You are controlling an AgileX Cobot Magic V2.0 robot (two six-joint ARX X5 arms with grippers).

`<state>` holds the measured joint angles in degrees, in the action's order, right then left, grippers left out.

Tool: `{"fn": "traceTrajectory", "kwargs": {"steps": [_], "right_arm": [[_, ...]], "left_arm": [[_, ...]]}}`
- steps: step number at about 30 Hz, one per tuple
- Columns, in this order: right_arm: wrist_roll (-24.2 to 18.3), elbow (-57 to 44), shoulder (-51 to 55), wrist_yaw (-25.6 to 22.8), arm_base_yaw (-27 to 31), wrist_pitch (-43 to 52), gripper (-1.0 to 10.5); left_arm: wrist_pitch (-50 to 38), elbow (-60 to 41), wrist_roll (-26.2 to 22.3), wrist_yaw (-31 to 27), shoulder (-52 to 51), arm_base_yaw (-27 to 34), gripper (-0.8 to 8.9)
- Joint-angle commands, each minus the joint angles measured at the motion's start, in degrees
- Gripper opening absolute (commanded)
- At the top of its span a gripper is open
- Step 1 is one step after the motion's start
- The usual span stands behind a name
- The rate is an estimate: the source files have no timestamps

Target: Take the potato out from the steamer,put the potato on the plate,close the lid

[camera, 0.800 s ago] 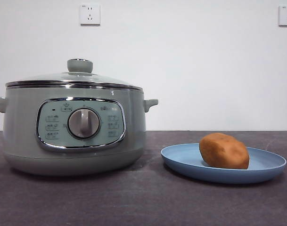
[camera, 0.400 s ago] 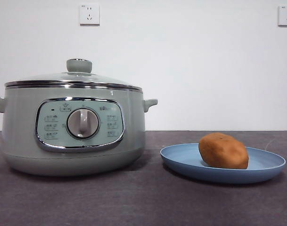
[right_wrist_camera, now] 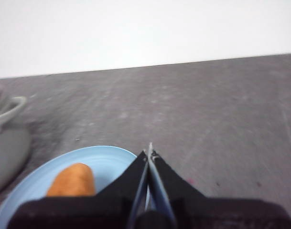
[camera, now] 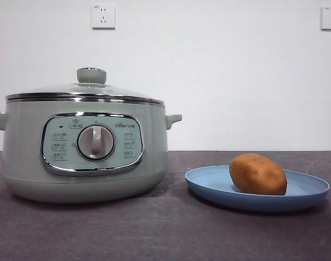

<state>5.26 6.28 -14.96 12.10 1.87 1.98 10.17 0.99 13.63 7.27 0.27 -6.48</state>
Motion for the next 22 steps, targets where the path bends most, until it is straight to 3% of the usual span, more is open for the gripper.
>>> {"fn": "traceTrajectory", "kwargs": {"steps": [1, 9, 15, 22], "right_arm": [[2.4, -3.0, 3.0, -0.7, 0.0, 0.5, 0.0], [2.4, -6.0, 10.3, -0.7, 0.0, -3.8, 0.0], [4.6, -5.9, 14.2, -5.3, 0.0, -12.2, 0.0], [5.2, -5.9, 14.9, -6.5, 0.0, -12.0, 0.0]], "left_arm": [[-0.3, -0.8, 0.1, 0.3, -0.1, 0.2, -0.03], [-0.3, -0.8, 0.1, 0.3, -0.1, 0.2, -0.03], [-0.3, -0.8, 0.1, 0.3, -0.1, 0.2, -0.03], [-0.3, -0.8, 0.1, 0.3, -0.1, 0.2, -0.03]]}}
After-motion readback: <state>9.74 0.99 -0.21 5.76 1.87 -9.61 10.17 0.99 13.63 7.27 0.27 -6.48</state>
